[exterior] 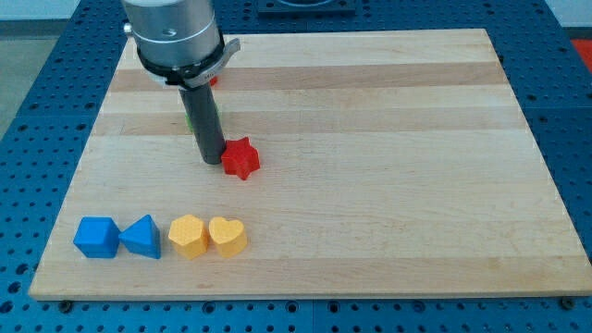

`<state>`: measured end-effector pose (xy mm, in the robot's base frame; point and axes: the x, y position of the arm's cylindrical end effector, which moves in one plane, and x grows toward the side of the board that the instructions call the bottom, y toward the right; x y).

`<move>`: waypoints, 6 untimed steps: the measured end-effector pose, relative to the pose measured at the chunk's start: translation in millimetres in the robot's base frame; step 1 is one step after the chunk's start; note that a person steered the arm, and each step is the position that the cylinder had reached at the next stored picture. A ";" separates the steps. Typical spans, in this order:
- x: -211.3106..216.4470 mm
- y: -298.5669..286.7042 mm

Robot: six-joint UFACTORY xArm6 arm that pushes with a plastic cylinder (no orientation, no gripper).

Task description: Move the red star to the right side of the heart

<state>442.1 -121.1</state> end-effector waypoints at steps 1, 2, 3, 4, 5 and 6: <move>-9.0 10.1; -8.7 33.4; -8.7 58.5; -6.7 78.1; 14.0 79.8; 34.0 80.3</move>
<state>476.2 -40.8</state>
